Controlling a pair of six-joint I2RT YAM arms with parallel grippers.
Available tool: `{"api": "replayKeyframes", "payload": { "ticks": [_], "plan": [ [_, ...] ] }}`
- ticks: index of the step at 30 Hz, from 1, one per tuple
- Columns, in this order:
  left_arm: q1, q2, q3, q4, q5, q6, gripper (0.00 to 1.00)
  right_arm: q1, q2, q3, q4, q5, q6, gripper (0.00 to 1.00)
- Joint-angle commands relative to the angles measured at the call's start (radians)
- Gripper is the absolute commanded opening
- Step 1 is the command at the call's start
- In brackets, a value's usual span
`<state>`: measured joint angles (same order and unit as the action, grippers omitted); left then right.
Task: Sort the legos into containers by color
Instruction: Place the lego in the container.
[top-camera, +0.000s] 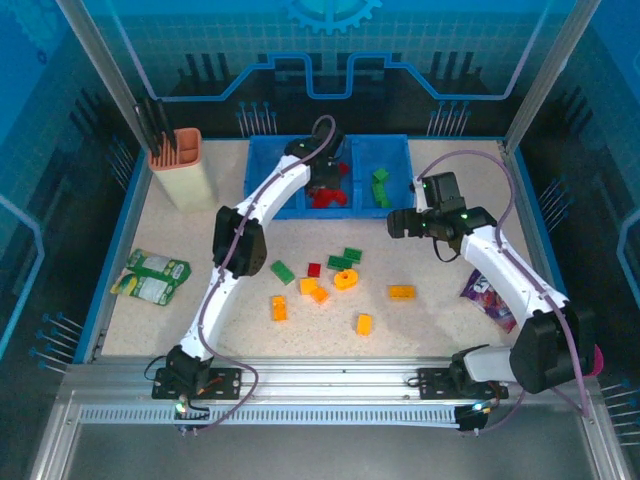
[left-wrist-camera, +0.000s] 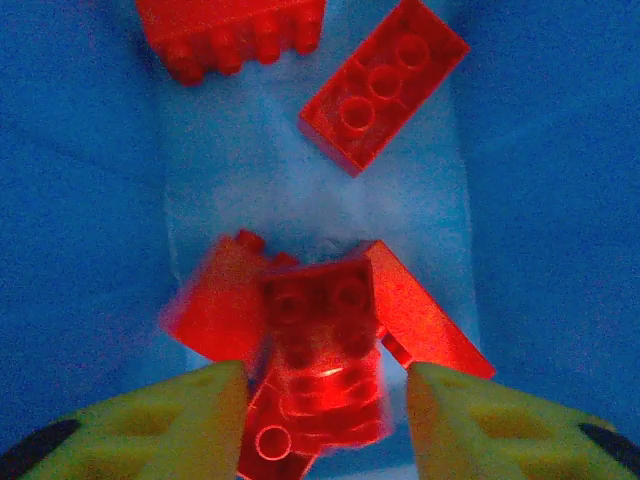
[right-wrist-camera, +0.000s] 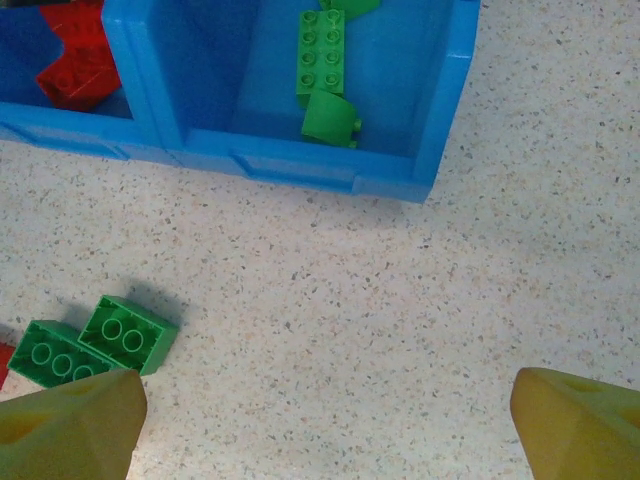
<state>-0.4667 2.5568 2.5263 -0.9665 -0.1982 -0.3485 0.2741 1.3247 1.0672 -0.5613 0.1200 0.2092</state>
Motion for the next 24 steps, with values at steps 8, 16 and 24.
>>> {"api": "replayKeyframes", "payload": {
  "ticks": [8, 16, 24],
  "plan": [
    [-0.011, -0.207, -0.124, 0.064, 0.031, 0.156, 0.59, -0.021, -0.049, 0.019, -0.046, 0.012, -0.017, 0.95],
    [-0.112, -0.484, -0.516, 0.275, 0.114, 0.454, 0.71, -0.124, -0.182, 0.009, -0.033, -0.080, -0.014, 0.98],
    [-0.320, -0.499, -0.656, 0.318, 0.257, 0.702, 0.72, -0.211, -0.285, 0.027, -0.086, -0.134, -0.020, 1.00]
  ]
}}
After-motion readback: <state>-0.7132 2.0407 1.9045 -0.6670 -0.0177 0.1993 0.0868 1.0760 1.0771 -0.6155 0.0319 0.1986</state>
